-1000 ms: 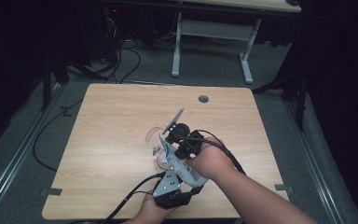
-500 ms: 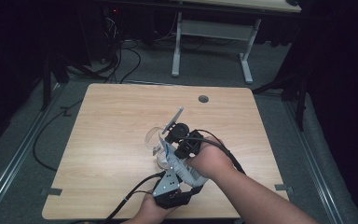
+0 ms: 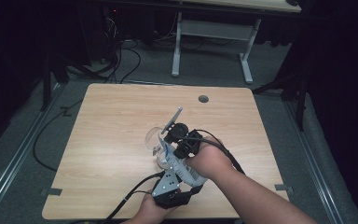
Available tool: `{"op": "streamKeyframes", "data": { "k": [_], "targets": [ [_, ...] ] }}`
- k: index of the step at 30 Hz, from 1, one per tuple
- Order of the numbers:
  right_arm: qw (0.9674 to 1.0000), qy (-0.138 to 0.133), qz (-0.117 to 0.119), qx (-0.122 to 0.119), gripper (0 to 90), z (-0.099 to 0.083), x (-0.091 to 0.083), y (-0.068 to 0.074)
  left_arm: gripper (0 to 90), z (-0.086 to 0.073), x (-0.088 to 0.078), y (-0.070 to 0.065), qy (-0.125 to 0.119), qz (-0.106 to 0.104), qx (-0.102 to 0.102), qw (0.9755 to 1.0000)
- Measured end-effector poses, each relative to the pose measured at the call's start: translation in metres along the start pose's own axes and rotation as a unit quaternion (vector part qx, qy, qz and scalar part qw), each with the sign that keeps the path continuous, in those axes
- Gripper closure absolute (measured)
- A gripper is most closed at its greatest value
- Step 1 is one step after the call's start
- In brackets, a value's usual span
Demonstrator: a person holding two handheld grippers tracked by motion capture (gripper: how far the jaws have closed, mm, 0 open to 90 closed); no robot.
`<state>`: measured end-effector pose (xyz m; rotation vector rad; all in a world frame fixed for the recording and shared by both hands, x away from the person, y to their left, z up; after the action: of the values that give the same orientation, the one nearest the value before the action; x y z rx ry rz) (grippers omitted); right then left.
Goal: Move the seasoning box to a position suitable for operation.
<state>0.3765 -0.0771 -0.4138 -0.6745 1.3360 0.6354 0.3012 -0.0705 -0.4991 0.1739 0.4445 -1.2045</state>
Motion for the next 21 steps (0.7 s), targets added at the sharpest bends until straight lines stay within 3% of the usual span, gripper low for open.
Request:
{"op": "streamKeyframes", "data": {
  "k": [21],
  "targets": [
    [1.0, 0.001, 0.002, 0.0, 89.8, 0.0004, 0.0002, 0.0006, 58.6, 0.0002, -0.0005, -0.0005, 0.0, -0.001, 0.001, 1.0]
  ]
}}
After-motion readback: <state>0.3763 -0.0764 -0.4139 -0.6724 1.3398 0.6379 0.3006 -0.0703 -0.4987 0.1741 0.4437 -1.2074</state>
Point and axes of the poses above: each handheld gripper's, and its own axes: x roughly forward along the jaws, z roughly out of its top, y roughly to its left, the point moved 8 cm from there along x, roughly forward along the jaws, and after that the axes turned 10 degrees about y, right-handed, at the moved point
